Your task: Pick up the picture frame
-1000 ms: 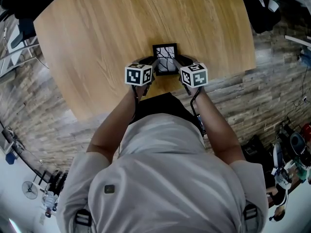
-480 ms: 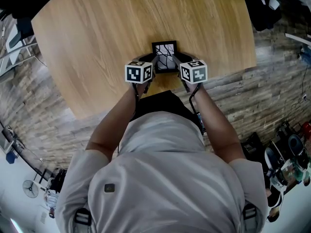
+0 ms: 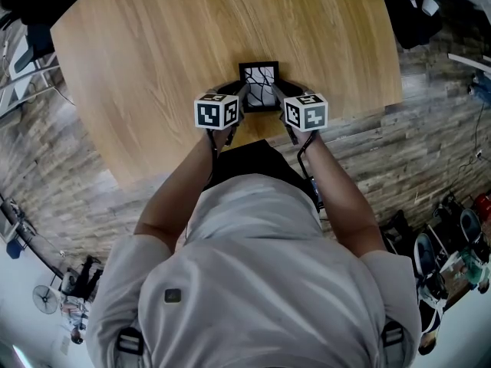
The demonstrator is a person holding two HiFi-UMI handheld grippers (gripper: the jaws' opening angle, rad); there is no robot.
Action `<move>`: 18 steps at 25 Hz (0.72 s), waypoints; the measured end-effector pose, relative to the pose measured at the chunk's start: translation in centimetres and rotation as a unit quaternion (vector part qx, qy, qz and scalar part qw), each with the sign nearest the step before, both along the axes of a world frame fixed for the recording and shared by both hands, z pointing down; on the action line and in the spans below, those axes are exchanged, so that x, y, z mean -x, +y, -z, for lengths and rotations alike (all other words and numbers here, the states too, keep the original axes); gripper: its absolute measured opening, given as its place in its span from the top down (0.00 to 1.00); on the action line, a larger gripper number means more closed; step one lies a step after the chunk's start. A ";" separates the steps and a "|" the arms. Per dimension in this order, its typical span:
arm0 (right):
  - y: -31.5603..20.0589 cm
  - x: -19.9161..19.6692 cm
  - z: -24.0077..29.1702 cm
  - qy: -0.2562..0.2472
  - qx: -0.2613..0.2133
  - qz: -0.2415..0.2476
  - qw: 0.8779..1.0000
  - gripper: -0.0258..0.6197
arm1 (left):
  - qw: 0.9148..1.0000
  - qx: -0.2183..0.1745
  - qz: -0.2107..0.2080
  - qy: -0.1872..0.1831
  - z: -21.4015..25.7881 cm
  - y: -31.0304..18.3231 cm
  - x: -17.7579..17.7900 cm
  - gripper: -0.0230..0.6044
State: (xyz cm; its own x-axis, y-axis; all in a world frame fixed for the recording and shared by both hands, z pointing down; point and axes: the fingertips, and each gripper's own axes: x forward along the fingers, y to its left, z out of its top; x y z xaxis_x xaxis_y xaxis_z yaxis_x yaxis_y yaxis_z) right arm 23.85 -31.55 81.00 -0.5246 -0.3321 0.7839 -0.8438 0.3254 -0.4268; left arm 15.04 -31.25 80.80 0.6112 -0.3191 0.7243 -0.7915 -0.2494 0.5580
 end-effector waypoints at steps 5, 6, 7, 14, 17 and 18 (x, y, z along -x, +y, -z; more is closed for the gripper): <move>0.0 0.0 1.8 -0.005 -0.021 0.001 1.000 0.82 | 1.000 -0.016 0.005 -0.002 1.5 0.2 0.1 0.82; 0.0 0.1 2.3 -0.006 -0.026 0.001 1.000 0.82 | 1.000 -0.021 0.005 -0.003 1.9 0.2 0.1 0.82; 0.0 0.1 2.8 -0.007 -0.032 0.000 0.999 0.82 | 1.000 -0.027 0.006 -0.003 2.4 0.1 0.1 0.82; 0.3 0.6 7.5 -0.017 -0.077 0.004 0.997 0.82 | 0.997 -0.079 0.011 -0.012 7.0 0.2 0.6 0.82; 0.1 0.7 10.1 -0.017 -0.112 0.010 0.994 0.82 | 0.994 -0.110 0.014 -0.012 9.6 0.2 0.7 0.82; 0.0 0.7 11.1 -0.019 -0.125 0.011 0.992 0.82 | 0.992 -0.123 0.014 -0.014 10.6 0.1 0.7 0.82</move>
State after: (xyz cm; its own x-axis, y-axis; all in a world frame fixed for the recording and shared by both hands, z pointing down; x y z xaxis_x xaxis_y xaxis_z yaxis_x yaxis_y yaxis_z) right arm 23.10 -31.56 69.94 -0.5609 -0.5016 0.6587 -0.8205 0.4429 -0.3615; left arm 14.31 -31.10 70.24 0.5803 -0.5052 0.6388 -0.8144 -0.3538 0.4600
